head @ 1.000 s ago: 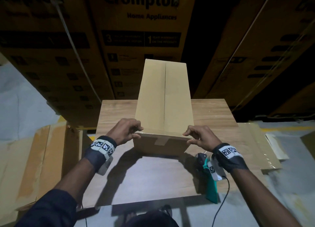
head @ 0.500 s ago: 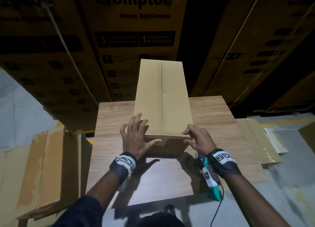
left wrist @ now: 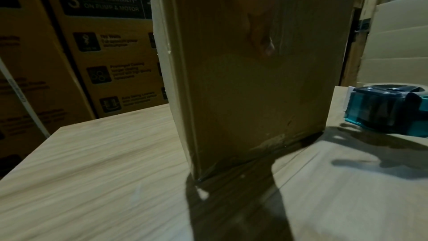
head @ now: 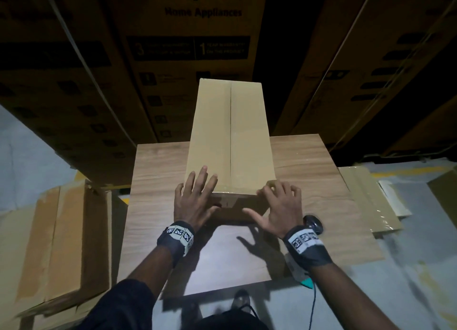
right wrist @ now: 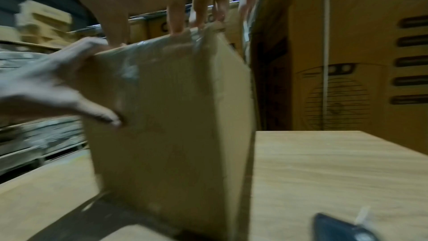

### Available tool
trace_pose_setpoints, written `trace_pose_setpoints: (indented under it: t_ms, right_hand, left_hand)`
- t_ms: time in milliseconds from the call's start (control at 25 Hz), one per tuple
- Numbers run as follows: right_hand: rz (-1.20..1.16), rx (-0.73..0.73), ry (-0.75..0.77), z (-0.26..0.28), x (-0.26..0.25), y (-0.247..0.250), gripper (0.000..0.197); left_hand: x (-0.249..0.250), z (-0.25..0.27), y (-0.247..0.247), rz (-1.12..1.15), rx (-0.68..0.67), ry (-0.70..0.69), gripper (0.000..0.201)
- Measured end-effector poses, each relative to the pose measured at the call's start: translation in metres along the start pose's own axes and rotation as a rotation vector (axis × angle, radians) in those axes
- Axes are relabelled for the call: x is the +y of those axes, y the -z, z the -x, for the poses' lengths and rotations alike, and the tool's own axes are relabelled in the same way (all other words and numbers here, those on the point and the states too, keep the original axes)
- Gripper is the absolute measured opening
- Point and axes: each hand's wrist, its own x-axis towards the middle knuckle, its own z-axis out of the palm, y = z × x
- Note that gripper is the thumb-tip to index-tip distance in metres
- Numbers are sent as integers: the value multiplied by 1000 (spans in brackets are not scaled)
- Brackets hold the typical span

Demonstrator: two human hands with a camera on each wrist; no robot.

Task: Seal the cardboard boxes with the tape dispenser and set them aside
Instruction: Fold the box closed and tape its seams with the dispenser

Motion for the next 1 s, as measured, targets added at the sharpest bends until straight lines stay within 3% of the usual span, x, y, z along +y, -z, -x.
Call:
trace_pose_setpoints:
  t_ms: [160, 240, 480, 840, 920, 1000]
  right_hand:
    - [-49, 50, -121, -10, -47, -33, 84]
    - [-54, 33, -196, -22, -54, -46, 87]
    - [135, 127, 93, -8, -30, -79, 89]
    - [99, 41, 105, 2, -31, -69, 108]
    - [-18, 112, -3, 7, -24, -53, 103]
    - [-249, 198, -221, 7, -15, -31, 98]
  left_hand:
    - [-1, 1, 2, -12, -31, -8, 115]
    - [-4, 2, 0, -20, -43, -20, 110]
    - [-10, 6, -6, -53, -57, -45, 103]
    - [-5, 8, 1, 72, -115, 1, 104]
    - [-8, 10, 8, 188, -90, 16, 100]
    - [-13, 9, 16, 392, -23, 105, 97]
